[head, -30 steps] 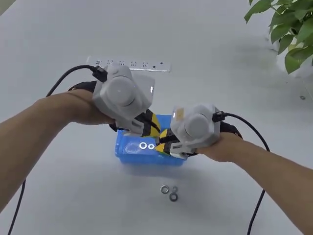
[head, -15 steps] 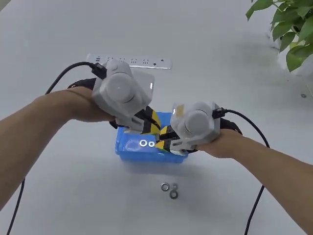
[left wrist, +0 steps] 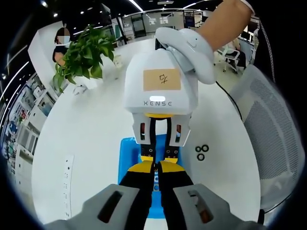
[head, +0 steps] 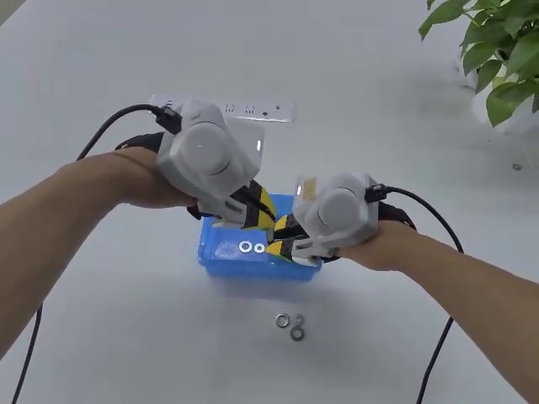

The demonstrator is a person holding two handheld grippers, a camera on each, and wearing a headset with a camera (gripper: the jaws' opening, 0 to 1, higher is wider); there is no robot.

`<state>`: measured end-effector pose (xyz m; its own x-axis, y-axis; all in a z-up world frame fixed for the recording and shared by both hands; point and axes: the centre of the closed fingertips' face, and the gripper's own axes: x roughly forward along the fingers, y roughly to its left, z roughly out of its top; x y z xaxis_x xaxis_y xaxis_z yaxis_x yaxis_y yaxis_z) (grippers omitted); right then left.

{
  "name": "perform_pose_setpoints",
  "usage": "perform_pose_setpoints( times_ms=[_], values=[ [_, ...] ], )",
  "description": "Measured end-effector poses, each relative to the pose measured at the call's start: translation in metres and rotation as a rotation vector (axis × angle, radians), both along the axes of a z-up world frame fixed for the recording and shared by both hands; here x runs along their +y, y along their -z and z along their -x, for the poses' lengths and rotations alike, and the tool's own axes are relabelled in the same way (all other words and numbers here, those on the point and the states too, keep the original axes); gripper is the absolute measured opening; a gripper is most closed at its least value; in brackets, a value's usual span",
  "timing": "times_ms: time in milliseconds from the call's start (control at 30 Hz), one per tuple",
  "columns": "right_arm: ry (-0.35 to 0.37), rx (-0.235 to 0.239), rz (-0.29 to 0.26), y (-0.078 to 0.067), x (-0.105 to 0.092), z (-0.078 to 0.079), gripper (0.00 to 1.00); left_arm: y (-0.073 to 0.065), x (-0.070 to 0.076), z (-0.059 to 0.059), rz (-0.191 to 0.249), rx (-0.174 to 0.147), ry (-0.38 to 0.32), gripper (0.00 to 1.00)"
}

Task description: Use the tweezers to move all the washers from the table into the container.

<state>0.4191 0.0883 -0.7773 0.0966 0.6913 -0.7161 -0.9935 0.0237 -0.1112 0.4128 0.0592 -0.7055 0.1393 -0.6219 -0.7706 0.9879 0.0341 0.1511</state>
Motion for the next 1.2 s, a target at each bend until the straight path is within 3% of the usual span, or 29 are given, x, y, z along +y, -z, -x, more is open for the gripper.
perform_pose_setpoints(
  times_ms=[833,1200],
  values=[
    [0.001,-0.066,-0.027,-0.038,0.002,0.018,0.12,-0.037,0.001,0.024,0.005,-0.053,-0.004,0.06],
    [0.006,-0.084,-0.035,-0.048,-0.001,0.030,0.12,-0.046,0.000,0.038,0.003,-0.067,0.001,0.06]
  ],
)
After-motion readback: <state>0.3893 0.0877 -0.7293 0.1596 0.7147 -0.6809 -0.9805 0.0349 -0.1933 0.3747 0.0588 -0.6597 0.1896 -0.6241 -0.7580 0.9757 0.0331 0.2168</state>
